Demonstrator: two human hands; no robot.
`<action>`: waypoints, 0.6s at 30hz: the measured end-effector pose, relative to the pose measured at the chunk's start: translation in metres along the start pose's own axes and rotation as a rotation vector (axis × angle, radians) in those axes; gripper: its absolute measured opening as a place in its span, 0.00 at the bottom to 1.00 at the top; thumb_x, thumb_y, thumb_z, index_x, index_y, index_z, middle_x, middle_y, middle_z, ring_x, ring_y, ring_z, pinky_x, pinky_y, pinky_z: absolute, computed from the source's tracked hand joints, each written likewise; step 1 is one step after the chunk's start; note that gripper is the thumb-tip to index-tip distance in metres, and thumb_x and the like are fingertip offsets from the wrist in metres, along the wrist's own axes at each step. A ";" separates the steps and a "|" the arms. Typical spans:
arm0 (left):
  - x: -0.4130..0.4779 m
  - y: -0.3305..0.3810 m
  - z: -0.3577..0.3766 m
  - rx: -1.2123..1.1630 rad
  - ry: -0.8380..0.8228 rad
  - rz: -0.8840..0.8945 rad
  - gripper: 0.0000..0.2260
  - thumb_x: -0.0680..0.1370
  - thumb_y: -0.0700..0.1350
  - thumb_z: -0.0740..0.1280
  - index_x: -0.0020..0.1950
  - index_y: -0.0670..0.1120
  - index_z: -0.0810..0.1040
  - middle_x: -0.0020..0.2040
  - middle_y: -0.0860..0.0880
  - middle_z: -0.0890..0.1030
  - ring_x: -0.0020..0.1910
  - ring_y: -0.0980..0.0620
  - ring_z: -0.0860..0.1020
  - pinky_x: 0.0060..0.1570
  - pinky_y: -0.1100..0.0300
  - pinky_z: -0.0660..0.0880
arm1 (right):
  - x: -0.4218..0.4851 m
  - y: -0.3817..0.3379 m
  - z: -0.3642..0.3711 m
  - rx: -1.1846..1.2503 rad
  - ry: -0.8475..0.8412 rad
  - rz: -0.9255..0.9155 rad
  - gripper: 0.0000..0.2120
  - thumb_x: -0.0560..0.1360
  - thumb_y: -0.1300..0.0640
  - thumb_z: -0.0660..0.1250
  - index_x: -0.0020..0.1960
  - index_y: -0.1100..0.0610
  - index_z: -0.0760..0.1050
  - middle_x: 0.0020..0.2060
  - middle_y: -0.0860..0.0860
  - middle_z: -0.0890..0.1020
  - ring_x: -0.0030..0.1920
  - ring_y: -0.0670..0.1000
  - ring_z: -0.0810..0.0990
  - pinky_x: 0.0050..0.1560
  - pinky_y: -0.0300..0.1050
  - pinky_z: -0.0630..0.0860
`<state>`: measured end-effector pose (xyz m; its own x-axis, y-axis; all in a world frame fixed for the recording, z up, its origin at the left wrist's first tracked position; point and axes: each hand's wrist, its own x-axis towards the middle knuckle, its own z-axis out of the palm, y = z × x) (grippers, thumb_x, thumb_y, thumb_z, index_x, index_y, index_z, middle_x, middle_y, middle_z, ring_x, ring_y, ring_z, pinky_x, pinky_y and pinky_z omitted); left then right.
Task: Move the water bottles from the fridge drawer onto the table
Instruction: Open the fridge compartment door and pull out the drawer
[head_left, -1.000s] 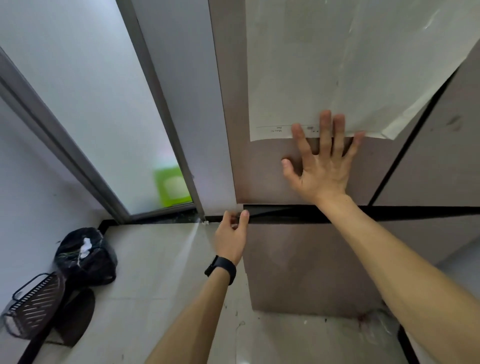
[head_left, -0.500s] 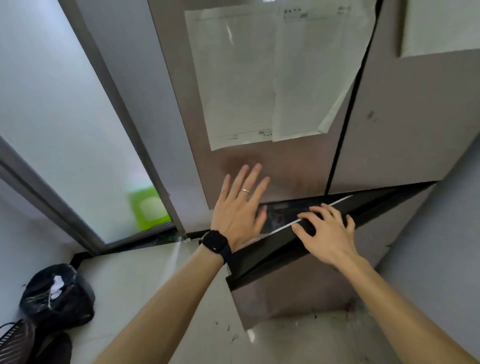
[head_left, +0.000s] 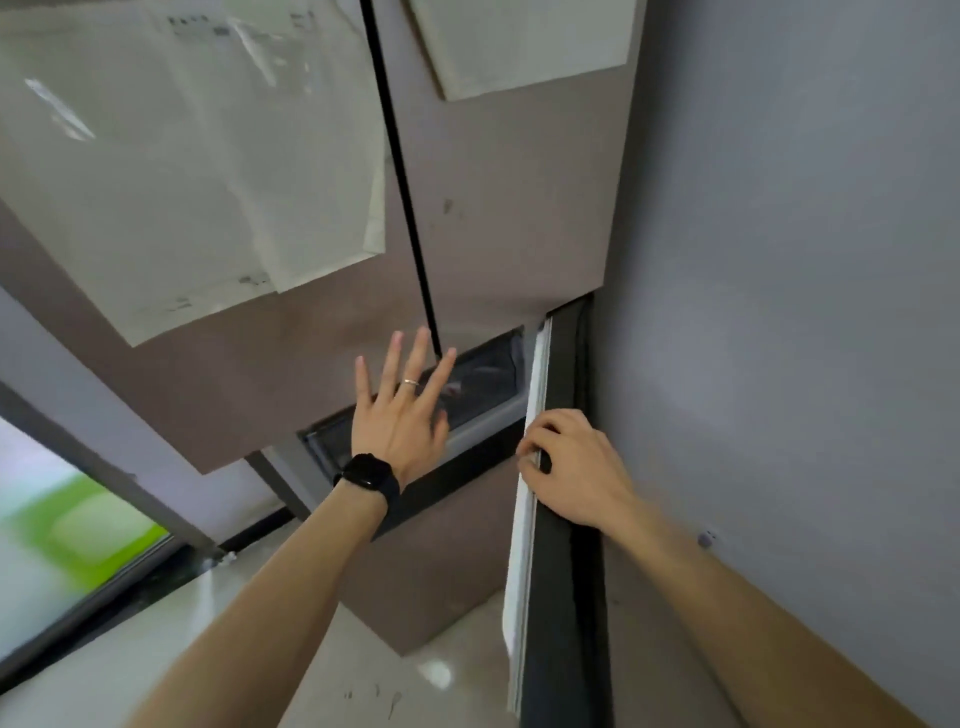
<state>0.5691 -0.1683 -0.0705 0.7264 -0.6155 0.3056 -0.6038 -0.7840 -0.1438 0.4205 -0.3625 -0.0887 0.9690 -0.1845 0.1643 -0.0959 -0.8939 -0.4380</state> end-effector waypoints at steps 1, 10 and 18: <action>0.007 0.008 -0.002 0.009 -0.001 0.046 0.37 0.80 0.56 0.60 0.82 0.57 0.41 0.80 0.48 0.32 0.77 0.44 0.28 0.73 0.34 0.35 | -0.004 0.010 -0.007 -0.016 0.006 0.039 0.17 0.78 0.43 0.66 0.65 0.46 0.76 0.68 0.45 0.70 0.71 0.47 0.64 0.68 0.57 0.71; 0.097 0.054 -0.024 0.057 -0.010 0.105 0.37 0.80 0.56 0.60 0.82 0.56 0.41 0.81 0.48 0.33 0.78 0.47 0.30 0.72 0.32 0.33 | -0.002 0.100 -0.072 -0.220 -0.209 0.345 0.32 0.82 0.37 0.52 0.82 0.45 0.46 0.81 0.46 0.51 0.78 0.56 0.55 0.67 0.64 0.70; 0.111 0.061 0.005 0.061 0.025 -0.006 0.40 0.78 0.57 0.66 0.83 0.50 0.47 0.81 0.49 0.34 0.79 0.47 0.31 0.65 0.31 0.25 | -0.006 0.171 -0.091 -0.323 -0.139 0.347 0.26 0.85 0.40 0.44 0.80 0.36 0.39 0.81 0.46 0.53 0.76 0.55 0.61 0.61 0.64 0.74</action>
<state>0.6147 -0.2849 -0.0502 0.7209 -0.6094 0.3301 -0.5780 -0.7915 -0.1987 0.3780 -0.5513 -0.0840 0.8867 -0.4569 -0.0714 -0.4624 -0.8746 -0.1458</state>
